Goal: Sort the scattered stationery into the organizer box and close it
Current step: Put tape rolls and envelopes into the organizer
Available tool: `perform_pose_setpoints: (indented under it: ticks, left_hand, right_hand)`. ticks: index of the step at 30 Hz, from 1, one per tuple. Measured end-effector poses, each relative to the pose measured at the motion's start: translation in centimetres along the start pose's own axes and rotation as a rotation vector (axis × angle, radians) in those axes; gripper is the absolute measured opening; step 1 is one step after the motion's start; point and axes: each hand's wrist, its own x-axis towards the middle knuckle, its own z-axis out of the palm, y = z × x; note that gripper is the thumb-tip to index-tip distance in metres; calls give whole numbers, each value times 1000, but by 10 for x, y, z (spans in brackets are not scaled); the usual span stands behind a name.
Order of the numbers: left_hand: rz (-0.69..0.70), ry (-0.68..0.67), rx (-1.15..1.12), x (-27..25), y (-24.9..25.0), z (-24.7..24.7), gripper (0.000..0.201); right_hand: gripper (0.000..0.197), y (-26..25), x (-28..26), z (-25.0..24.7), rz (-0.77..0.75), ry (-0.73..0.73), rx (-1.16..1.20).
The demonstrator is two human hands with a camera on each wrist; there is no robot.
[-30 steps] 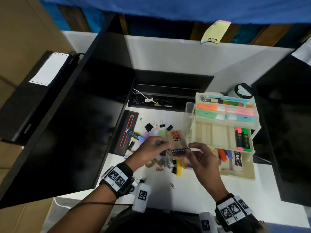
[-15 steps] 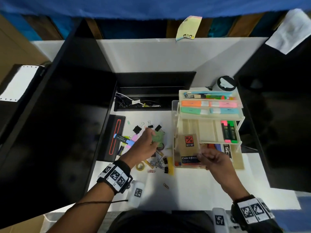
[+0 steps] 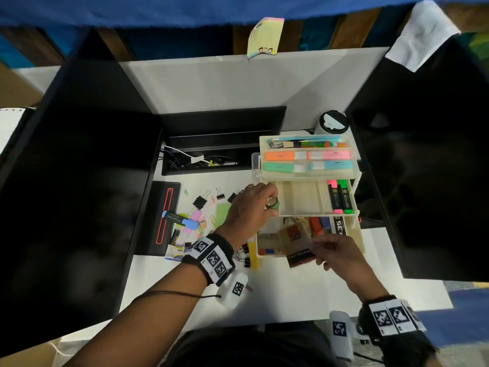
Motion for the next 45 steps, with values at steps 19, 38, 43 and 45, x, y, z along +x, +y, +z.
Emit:
perform_pose_setpoints:
  ticks: [19, 38, 43, 45]
  left_hand:
    - [64, -137, 334, 3, -6, -1, 24]
    - [-395, -167, 33, -96, -117, -50, 16]
    - [-447, -198, 25, -120, -130, -50, 8]
    - [-444, -220, 29, -123, -129, -50, 10]
  right_hand:
    - [20, 5, 42, 65, -207, 81, -283]
    - [8, -9, 30, 98, -372, 277, -722]
    - [9, -55, -12, 115, -462, -73, -1010]
    - [11, -78, -15, 140, -573, -180, -964]
